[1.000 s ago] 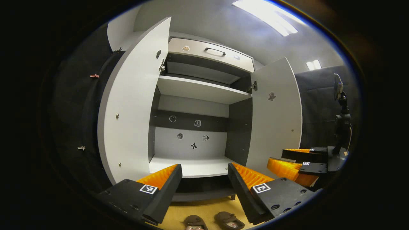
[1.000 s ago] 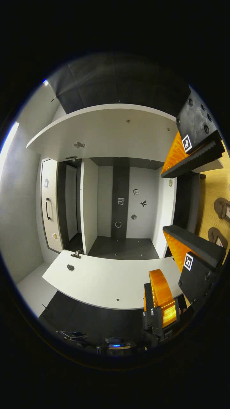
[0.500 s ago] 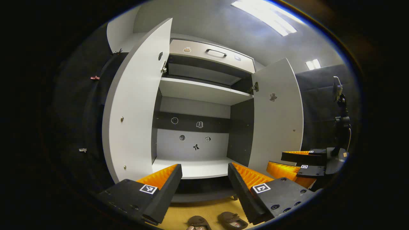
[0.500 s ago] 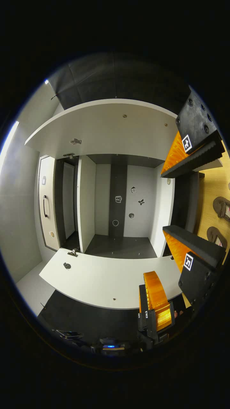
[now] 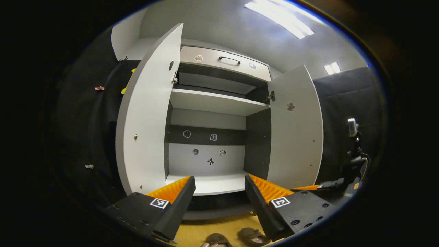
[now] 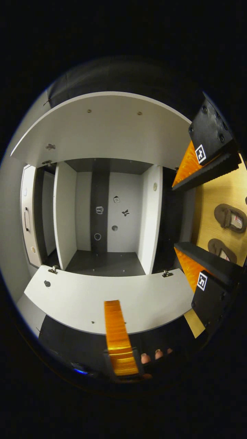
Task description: Grab one shoe with the right hand and put it into the shoe cabinet, grab the other shoe with the left hand and put it into the shoe cabinet; then close the right door with the right hand and the left door with the left hand.
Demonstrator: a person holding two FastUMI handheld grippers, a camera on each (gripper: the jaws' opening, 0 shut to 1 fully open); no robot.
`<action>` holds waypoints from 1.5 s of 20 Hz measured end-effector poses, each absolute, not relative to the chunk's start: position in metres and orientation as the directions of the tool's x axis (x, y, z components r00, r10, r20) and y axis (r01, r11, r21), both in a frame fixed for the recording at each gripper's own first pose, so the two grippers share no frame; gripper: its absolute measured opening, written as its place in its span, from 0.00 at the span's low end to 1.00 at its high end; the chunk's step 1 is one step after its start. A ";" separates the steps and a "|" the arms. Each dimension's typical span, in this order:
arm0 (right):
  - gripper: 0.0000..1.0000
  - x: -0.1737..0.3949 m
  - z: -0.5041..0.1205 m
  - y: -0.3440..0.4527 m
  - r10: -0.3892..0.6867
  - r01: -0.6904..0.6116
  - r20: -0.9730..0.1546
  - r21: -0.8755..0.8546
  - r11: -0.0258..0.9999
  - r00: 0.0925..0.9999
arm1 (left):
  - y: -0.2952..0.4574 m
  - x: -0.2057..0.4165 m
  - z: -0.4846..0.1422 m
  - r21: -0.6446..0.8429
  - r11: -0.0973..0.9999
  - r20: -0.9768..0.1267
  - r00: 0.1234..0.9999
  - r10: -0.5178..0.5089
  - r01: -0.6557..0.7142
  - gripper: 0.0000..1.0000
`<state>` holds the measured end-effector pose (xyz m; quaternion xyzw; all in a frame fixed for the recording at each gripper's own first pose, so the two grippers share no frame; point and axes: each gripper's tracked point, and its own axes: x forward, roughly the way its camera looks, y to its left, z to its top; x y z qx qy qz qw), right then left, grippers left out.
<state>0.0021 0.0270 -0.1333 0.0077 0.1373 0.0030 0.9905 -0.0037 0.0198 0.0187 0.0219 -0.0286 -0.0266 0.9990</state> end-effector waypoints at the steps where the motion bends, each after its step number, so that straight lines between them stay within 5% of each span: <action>1: 0.98 -0.001 -0.154 0.031 0.014 -0.005 -0.319 0.029 1.000 0.948 | 0.021 -0.004 0.018 0.053 0.997 0.055 0.997 -0.056 0.053 0.92; 10: 0.96 -0.044 -0.321 0.056 0.044 0.046 -0.629 0.125 0.991 0.777 | 0.037 -0.006 0.012 0.049 0.998 0.041 0.998 -0.050 0.048 0.92; 14: 0.88 -0.068 -0.385 0.061 0.046 0.083 -0.727 0.141 0.987 0.685 | 0.052 -0.006 0.004 0.057 0.998 0.016 1.000 -0.026 0.025 0.92; 30: 0.54 -0.019 -0.484 0.042 -0.025 0.115 -0.784 0.059 0.992 0.620 | 0.061 0.014 -0.021 0.062 0.996 -0.038 0.998 -0.056 0.058 0.92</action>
